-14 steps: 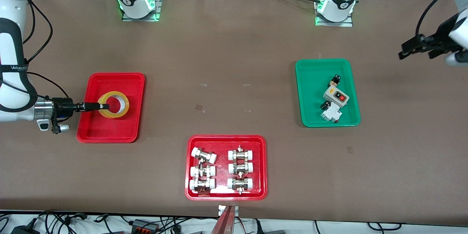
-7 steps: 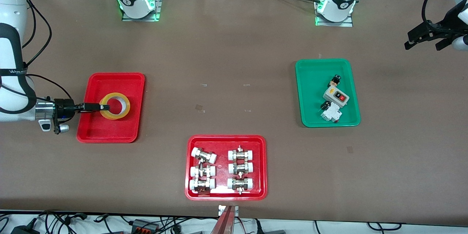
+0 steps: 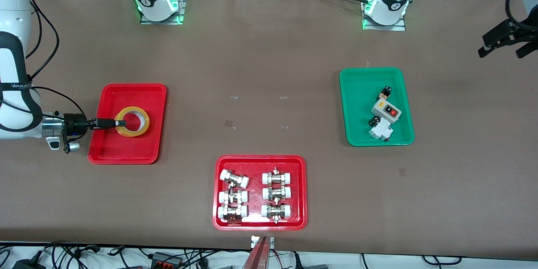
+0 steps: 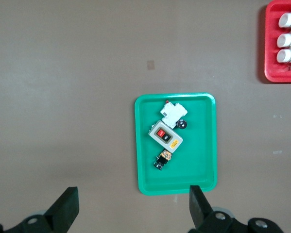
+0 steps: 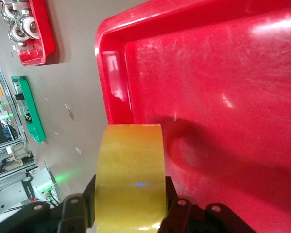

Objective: Left arm passes tape to right arm into tray
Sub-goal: 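Lower the tape into the empty red tray with the right gripper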

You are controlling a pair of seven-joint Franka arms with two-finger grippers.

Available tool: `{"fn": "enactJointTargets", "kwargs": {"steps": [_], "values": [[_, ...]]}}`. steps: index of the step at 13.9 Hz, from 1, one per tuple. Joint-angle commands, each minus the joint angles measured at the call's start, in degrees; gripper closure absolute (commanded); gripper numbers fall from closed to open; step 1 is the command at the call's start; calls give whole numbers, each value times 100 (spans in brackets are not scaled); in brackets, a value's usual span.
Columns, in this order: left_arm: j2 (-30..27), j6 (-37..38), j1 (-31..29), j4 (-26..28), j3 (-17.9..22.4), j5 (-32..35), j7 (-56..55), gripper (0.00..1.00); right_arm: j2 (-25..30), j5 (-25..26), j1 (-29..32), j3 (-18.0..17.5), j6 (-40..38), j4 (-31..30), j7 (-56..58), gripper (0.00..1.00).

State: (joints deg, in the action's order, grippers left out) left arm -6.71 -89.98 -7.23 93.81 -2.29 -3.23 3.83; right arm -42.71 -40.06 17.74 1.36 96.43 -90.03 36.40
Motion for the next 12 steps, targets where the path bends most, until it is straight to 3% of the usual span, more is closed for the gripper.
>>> {"fn": "enactJointTargets", "kwargs": {"steps": [1, 4, 5, 6, 12], "values": [[214, 218, 3, -389, -9, 251, 83, 0, -70, -107, 151, -118, -116, 73, 208, 64], [205, 446, 38, -389, -88, 551, -49, 0, -176, -116, 230, -118, -107, 73, 245, 63], [197, 446, 38, -389, -88, 560, -93, 0, -176, -116, 239, -127, -116, 73, 245, 41], [197, 446, 38, -389, -88, 560, -102, 0, -185, -116, 239, -118, -116, 73, 245, 0], [232, 455, 91, -398, -123, 560, -93, 0, -115, 251, 142, -101, -20, 82, 253, 0]]}}
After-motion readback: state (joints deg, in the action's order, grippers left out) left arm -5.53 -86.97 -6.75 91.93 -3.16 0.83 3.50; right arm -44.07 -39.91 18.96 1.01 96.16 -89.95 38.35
